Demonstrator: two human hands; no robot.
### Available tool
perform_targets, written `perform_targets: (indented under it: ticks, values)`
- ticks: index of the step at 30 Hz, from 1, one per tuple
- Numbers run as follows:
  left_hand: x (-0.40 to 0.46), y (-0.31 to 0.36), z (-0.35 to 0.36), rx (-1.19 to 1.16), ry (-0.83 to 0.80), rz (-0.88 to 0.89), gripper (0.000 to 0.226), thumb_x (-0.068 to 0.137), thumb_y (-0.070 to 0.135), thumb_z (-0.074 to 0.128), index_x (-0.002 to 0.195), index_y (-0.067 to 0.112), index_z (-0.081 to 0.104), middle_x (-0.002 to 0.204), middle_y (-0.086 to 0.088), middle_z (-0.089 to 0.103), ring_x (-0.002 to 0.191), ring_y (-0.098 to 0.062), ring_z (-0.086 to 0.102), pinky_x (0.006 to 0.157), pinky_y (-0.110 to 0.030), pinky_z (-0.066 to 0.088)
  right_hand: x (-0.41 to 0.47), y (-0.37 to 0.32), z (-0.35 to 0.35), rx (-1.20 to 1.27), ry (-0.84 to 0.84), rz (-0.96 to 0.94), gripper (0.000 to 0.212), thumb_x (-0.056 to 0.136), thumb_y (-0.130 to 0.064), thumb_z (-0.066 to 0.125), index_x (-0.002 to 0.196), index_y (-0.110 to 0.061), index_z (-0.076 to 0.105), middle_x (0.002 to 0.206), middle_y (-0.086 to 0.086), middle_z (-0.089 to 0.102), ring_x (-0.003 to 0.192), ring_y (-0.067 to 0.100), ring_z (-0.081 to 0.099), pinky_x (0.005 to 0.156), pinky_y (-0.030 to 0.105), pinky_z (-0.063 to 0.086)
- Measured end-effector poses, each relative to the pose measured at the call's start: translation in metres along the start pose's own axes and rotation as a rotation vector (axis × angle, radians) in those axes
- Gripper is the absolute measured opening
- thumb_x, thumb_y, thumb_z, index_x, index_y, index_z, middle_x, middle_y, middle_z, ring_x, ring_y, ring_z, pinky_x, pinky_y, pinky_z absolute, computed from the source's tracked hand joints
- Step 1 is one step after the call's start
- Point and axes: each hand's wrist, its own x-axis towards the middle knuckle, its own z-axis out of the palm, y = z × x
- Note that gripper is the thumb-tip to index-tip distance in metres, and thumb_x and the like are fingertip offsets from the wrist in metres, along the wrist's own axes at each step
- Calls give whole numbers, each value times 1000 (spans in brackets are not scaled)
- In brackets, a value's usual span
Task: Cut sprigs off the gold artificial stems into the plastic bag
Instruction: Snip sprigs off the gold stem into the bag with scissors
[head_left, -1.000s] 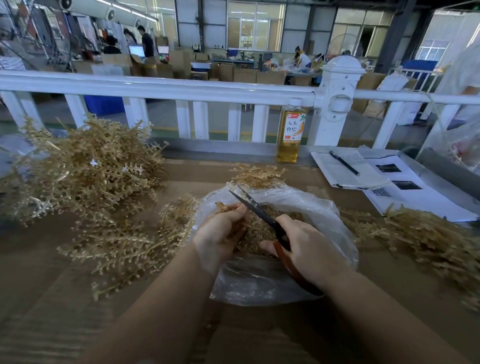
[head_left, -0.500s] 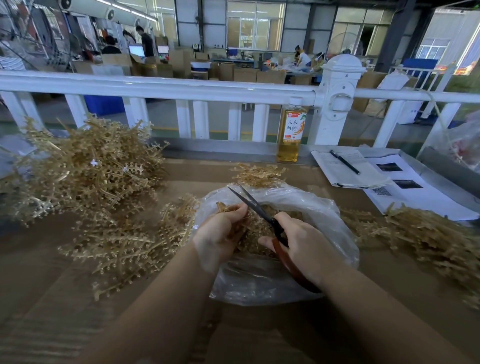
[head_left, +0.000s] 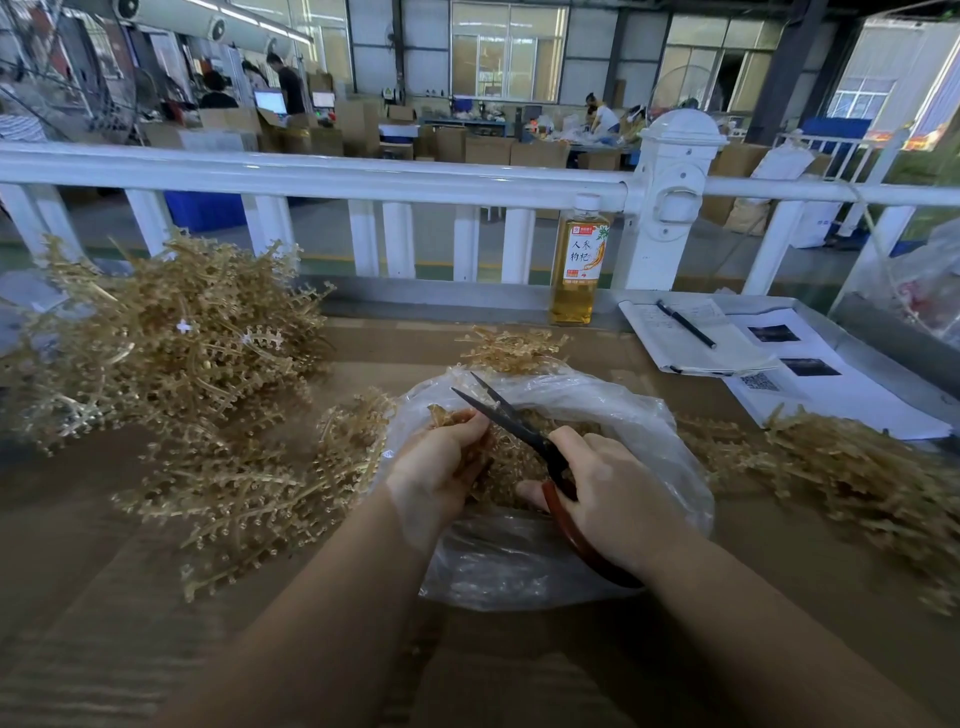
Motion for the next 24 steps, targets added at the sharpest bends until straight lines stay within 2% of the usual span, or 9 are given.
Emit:
perform_targets:
  ticks: [3, 7, 14, 19, 24]
  values:
    - [-2, 0, 1, 15, -25, 9, 7, 87, 2, 60, 82, 7, 62, 67, -7, 68, 54, -15, 67, 45, -22, 52, 0, -3, -1, 28, 21, -2, 41, 88, -61, 48, 106, -24, 48, 93, -3, 56, 90, 15, 50, 76, 28, 40]
    - [-4, 1, 3, 1, -34, 5, 10, 86, 1, 61, 78, 7, 61, 58, -5, 68, 49, -15, 66, 43, -22, 51, 1, -5, 0, 68, 30, -3, 35, 89, -59, 50, 99, -25, 46, 84, -5, 55, 80, 15, 52, 67, 28, 38]
    - [-3, 3, 0, 12, -68, -29, 7, 86, 5, 61, 81, 6, 65, 66, -6, 70, 58, -18, 68, 52, -27, 54, 3, -3, 3, 104, 20, -25, 31, 89, -58, 49, 92, -28, 43, 76, -9, 55, 68, 9, 53, 59, 21, 37]
    - [-1, 2, -2, -51, -77, 5, 12, 87, 14, 60, 80, 10, 69, 73, -4, 67, 69, -17, 63, 69, -31, 52, 2, 0, 3, 111, 32, -19, 30, 89, -57, 50, 94, -28, 45, 78, -9, 55, 70, 10, 54, 63, 24, 42]
    - [1, 2, -2, -88, -49, -20, 3, 85, 8, 64, 81, 9, 65, 86, -7, 66, 87, -21, 61, 88, -36, 51, 1, -1, 3, 92, 36, -34, 29, 89, -59, 49, 90, -32, 39, 76, -10, 51, 69, 9, 50, 61, 23, 34]
